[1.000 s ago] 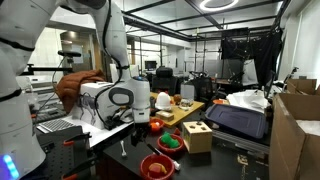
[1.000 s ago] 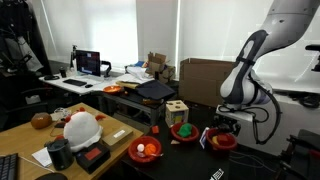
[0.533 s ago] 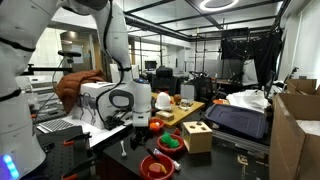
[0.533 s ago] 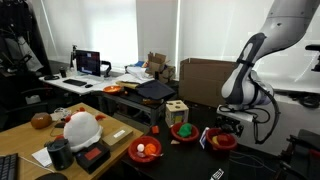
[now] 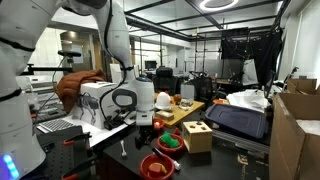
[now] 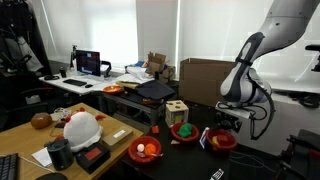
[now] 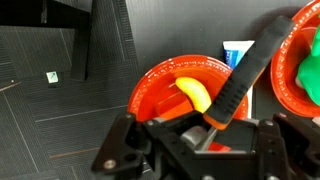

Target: Put the black object on top of the red bowl to the far right

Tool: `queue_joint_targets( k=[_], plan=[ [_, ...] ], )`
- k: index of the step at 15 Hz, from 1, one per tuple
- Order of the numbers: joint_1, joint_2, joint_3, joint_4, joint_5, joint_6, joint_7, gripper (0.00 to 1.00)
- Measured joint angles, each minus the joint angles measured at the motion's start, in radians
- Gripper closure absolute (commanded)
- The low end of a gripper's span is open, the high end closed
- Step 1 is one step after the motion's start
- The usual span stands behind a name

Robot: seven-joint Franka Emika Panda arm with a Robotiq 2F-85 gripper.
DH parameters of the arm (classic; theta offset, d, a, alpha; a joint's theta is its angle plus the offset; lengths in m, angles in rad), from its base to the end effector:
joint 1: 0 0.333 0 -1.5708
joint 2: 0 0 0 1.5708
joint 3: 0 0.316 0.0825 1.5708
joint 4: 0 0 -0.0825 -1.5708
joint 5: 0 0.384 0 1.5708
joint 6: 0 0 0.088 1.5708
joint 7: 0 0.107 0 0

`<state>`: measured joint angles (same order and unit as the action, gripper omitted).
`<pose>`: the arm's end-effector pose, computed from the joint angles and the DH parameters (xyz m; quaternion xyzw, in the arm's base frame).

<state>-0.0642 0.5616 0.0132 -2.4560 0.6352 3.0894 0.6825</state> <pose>0.4439 -0.0707 0.0830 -0.7739 0.6317 -0.0219 0.0395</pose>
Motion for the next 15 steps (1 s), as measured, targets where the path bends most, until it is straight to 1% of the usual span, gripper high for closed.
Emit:
queue_joint_targets(
  k=[6, 10, 12, 15],
  plan=[
    [0.093, 0.014, -0.101, 0.037, -0.001, 0.0, 0.04, 1.0],
    [0.127, 0.05, -0.116, 0.056, -0.001, 0.0, 0.056, 1.0],
    [0.166, 0.074, -0.131, 0.062, -0.002, 0.001, 0.084, 1.0],
    [0.25, 0.109, -0.173, 0.07, -0.008, 0.002, 0.144, 1.0]
  ],
)
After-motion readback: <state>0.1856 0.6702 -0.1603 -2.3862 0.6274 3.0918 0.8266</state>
